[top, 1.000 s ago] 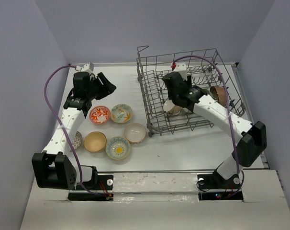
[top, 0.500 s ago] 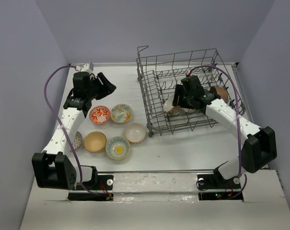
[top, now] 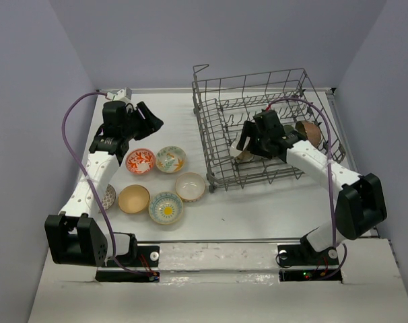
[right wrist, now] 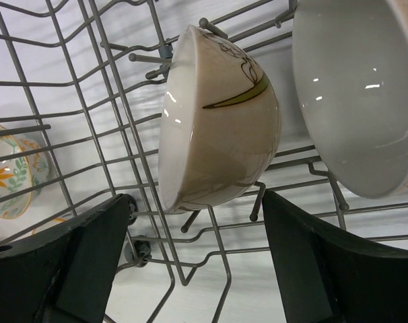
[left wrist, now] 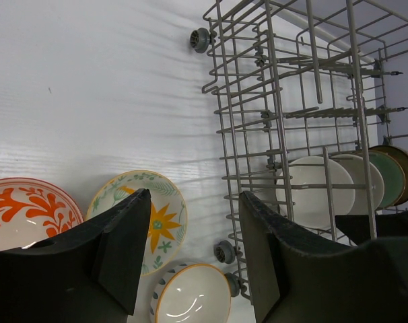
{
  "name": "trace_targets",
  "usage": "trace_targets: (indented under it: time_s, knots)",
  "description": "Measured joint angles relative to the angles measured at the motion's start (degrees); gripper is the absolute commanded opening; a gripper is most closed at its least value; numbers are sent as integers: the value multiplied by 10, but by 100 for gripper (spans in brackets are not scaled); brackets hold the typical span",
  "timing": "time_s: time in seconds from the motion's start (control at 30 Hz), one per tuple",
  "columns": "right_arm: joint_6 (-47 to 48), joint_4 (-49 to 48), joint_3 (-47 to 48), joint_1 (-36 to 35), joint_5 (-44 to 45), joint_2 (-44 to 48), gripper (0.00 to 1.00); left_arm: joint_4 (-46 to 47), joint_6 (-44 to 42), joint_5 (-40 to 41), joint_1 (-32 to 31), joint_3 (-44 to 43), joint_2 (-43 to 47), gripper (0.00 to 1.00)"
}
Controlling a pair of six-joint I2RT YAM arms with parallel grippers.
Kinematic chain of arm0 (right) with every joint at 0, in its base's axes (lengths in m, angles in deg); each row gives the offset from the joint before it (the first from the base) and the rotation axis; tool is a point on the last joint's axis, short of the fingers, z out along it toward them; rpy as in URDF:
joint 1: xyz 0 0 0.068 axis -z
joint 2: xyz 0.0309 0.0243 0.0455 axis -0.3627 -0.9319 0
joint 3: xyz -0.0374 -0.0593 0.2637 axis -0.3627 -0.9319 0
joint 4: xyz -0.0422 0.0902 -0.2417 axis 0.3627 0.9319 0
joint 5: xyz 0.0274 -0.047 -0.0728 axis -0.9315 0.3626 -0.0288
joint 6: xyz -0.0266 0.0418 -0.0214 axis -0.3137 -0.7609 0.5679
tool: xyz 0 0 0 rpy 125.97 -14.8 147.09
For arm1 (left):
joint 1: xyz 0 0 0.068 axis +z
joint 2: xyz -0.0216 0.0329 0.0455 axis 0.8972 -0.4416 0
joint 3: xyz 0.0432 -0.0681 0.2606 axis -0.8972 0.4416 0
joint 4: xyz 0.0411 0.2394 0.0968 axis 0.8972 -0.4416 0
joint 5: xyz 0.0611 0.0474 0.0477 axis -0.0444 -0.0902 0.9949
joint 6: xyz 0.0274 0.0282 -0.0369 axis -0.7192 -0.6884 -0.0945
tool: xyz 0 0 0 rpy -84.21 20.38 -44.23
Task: Load the bowls into the dish rack
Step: Pick up the bowl from the dish rack.
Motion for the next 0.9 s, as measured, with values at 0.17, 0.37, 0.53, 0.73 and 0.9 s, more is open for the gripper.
trace_targets:
  time_s: [0.17, 0.37, 0.53, 0.73, 0.9]
  knots:
    - [-21, -3, 0, 2, 7, -3, 87, 0, 0, 0, 0, 0, 0, 64]
    - [-44, -14, -10, 10, 16, -3, 89, 0, 0, 0, 0, 0, 0, 64]
    - [-62, -16, -25, 15, 17, -5, 90, 0, 0, 0, 0, 0, 0, 64]
    - [-78, -23, -27, 16, 17, -20, 90, 0, 0, 0, 0, 0, 0, 64]
    - [-89, -37, -29, 16, 17, -33, 90, 0, 0, 0, 0, 0, 0, 64]
